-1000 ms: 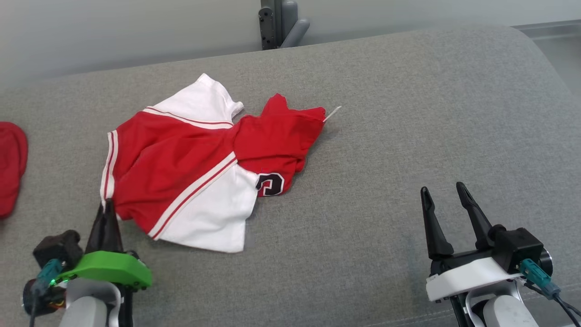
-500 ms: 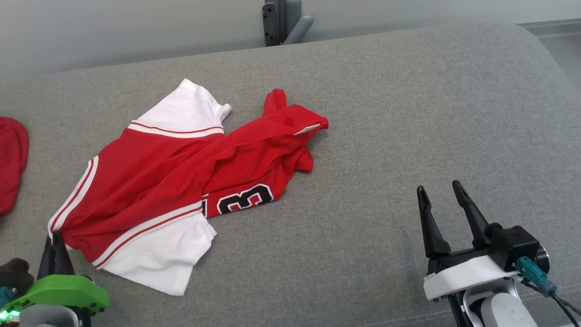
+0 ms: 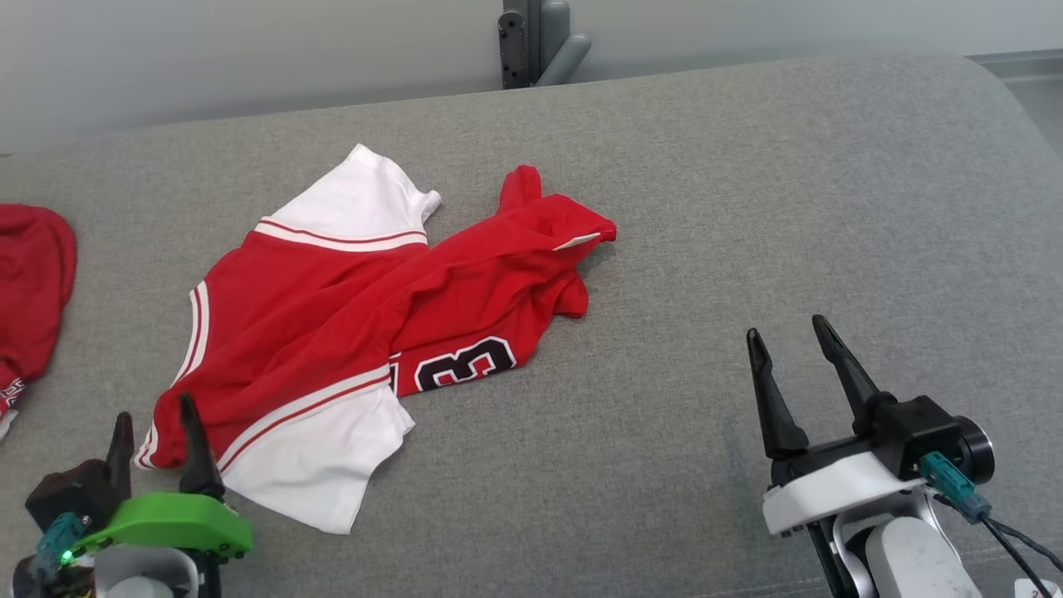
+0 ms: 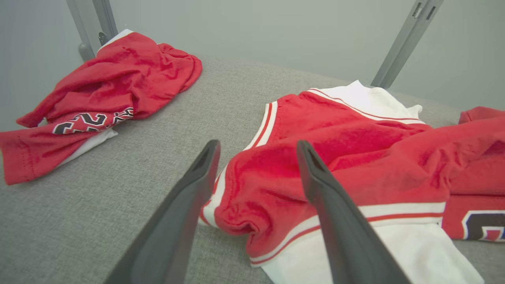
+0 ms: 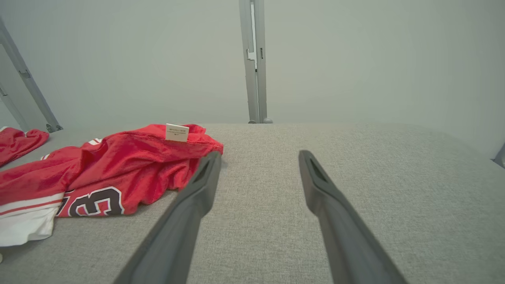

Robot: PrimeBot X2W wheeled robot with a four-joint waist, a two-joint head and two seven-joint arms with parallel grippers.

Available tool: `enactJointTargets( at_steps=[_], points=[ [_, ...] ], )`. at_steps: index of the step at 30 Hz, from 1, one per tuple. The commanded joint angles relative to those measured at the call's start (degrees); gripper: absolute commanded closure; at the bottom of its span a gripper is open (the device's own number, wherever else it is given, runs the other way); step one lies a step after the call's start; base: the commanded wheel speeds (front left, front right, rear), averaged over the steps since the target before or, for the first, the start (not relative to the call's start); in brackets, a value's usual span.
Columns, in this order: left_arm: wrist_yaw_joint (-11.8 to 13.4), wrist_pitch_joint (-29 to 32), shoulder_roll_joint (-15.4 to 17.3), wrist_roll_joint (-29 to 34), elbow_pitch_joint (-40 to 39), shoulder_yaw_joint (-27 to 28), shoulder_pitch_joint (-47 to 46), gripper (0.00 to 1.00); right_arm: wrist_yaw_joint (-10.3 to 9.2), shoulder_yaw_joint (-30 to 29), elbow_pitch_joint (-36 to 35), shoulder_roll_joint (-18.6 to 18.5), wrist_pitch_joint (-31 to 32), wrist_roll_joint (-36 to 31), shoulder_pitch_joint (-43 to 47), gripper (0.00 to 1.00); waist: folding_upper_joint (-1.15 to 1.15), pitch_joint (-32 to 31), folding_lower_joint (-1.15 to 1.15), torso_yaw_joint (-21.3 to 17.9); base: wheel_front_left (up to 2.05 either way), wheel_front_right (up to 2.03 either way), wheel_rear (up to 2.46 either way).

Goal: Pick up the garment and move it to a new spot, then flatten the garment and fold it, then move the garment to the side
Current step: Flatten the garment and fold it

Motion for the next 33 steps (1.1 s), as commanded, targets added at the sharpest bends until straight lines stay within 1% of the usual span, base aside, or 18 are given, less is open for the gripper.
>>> enactJointTargets(
  at_steps=[1,3,4,7,10,13,14,15,18,25,33],
  points=[
    [-0.6,-0.2,-1.2,1.3,-2.3,-0.2,-0.3,0.0,0.0,0.1,0.9,-0.1,-0.2,-1.8,-1.8,0.0,0.41,-0.1,0.0,1.3,0.0,0.0,0.0],
    [-1.2,-0.1,-2.8,2.4,-4.5,-0.5,0.3,0.0,0.0,0.2,2.3,-0.1,-0.2,-3.6,-3.5,0.0,0.41,0.0,0.0,2.3,0.0,0.0,0.0],
    [-1.2,-0.1,-2.8,2.4,-4.5,-0.5,0.3,0.0,0.0,0.2,2.3,-0.1,-0.2,-3.6,-3.5,0.0,0.41,0.0,0.0,2.3,0.0,0.0,0.0],
    [-2.2,-0.1,-4.7,3.5,-7.5,-1.2,1.0,0.0,0.0,0.1,5.6,-0.1,-0.2,-6.6,-6.4,0.0,0.41,0.3,0.0,4.3,0.0,0.0,0.0],
    [-3.0,-0.1,-6.3,4.7,-10.2,-2.0,1.6,0.0,0.0,0.1,10.3,-0.4,-0.1,-9.8,-10.1,0.0,0.41,0.7,0.0,6.4,0.0,0.0,0.0],
    [-3.5,-0.1,-7.2,5.4,-12.2,-3.2,1.9,0.0,0.0,0.2,15.7,-1.7,-0.2,-11.6,-14.2,0.0,0.41,1.3,0.0,8.9,0.0,0.0,0.0],
    [-4.0,-0.1,-7.6,5.7,-13.2,-4.3,2.1,0.0,0.0,0.4,19.3,-2.7,-0.2,-12.3,-17.0,0.0,0.41,1.8,0.0,10.7,0.0,0.0,0.0],
    [-4.1,-0.1,-7.7,5.6,-13.6,-4.9,2.2,0.0,0.0,0.5,21.4,-3.4,-0.2,-12.6,-18.2,0.0,0.41,2.0,0.0,11.6,0.0,0.0,0.0],
    [-4.0,-0.1,-7.9,5.1,-14.8,-6.8,2.4,0.0,0.0,1.0,27.1,-5.1,-0.2,-13.2,-21.9,0.0,0.41,2.8,0.0,14.4,0.0,0.0,0.0],
    [-2.5,-0.1,-7.9,2.8,-16.6,-10.6,2.2,0.0,-0.01,3.9,39.1,-8.1,-0.2,-14.2,-28.7,0.0,0.41,4.3,0.0,19.6,0.0,0.0,0.0],
    [-1.8,-0.1,-8.0,2.3,-17.5,-12.2,1.8,0.0,-0.01,7.1,45.8,-10.5,-0.2,-16.1,-34.0,0.0,0.41,5.2,0.0,22.0,0.0,0.0,0.0]
  ],
)
